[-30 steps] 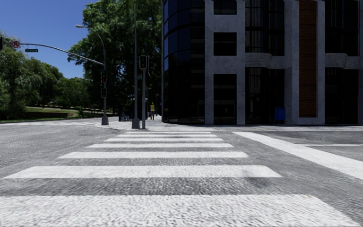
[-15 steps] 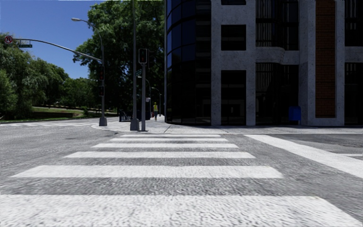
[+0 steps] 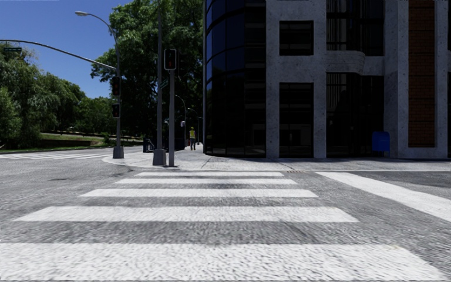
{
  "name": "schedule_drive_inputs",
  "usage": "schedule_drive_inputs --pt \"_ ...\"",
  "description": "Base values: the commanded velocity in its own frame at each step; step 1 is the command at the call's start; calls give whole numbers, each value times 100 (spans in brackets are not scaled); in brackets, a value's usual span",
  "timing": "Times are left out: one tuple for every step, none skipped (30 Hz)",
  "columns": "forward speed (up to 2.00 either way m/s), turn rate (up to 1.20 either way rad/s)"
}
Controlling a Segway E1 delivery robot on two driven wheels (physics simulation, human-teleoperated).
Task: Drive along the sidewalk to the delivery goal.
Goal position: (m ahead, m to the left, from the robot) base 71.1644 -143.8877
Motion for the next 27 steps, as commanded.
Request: schedule_drive_inputs --pt "200 0" --pt "200 0" --pt "200 0" --pt "200 0" --pt "200 0" --pt "200 0" --pt "200 0" --pt "200 0" --pt "200 0" --pt "200 0" --pt "200 0" --pt "200 0" --pt "200 0" --pt "200 0" --pt "200 0" --pt "200 0" --pt "200 0" --pt "200 0" --pt "200 0" --pt "200 0" --pt "200 0" --pt "200 0" --pt "200 0" --pt "200 0" --pt "200 0" --pt "200 0" --pt "200 0"
